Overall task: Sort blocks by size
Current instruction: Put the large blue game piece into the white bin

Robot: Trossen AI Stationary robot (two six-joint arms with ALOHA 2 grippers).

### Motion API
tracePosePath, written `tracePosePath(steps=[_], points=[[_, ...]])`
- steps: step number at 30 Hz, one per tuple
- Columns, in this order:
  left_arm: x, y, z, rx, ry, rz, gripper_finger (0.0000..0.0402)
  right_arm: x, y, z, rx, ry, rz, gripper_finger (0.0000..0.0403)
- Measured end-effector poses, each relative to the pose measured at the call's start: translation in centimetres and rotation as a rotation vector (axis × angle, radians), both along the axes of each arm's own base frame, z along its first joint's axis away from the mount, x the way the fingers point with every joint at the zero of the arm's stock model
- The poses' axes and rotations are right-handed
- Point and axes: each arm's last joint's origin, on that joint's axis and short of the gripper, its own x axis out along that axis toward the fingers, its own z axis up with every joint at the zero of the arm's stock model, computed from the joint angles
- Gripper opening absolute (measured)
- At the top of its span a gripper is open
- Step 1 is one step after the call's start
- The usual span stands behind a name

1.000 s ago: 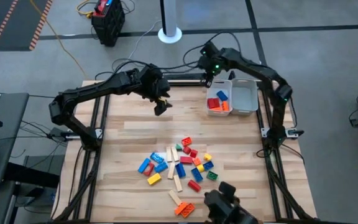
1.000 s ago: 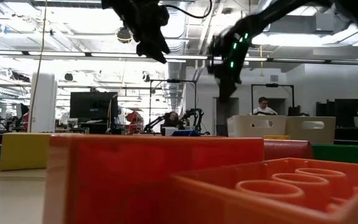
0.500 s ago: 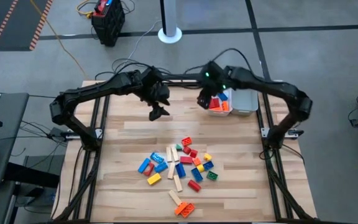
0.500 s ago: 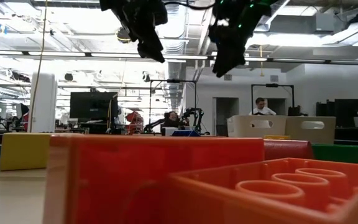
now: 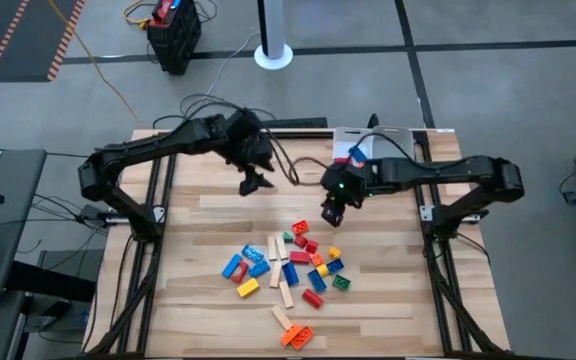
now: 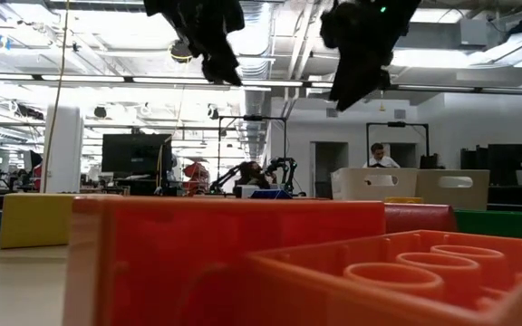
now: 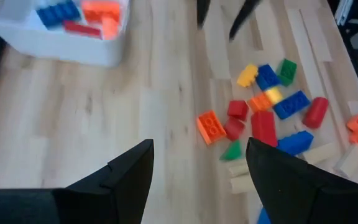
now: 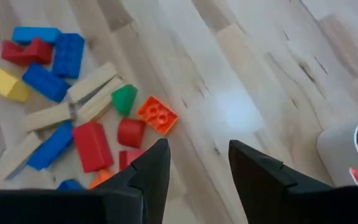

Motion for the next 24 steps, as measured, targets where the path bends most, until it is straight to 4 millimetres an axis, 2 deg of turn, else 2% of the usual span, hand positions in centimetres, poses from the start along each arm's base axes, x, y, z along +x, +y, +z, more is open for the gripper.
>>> tracePosePath(steps=[4,7,10,15,19,24], points=[[-0.7,-2.0,-3.3,-0.084,0.104,0.028,0.0249,-1.9,-0.2,0.2,-0.052,0.118,-0.028,0.0193],[-2.2,-4.2,-5.1,-0.122,0.122,0.107,0.0249,-4.0,-0.5,-0.4,-0.083,0.213,0.007,0.0193],[-3.7,-6.4,-6.5,-0.165,0.101,0.204,0.0249,-6.1,-0.1,-1.3,-0.110,0.192,0.065,0.0193],[-5.7,-9.8,-7.6,-0.221,0.097,0.346,0.0249,-9.1,0.6,-3.6,-0.112,0.104,0.143,0.0193],[-6.1,-12.5,-8.6,-0.250,0.140,0.386,0.0249,-10.1,0.6,-4.7,-0.099,0.072,0.173,0.0193],[-5.1,-14.9,-10.3,-0.107,0.172,0.321,0.0249,-9.5,0.4,-4.6,-0.134,0.020,0.207,0.0193]])
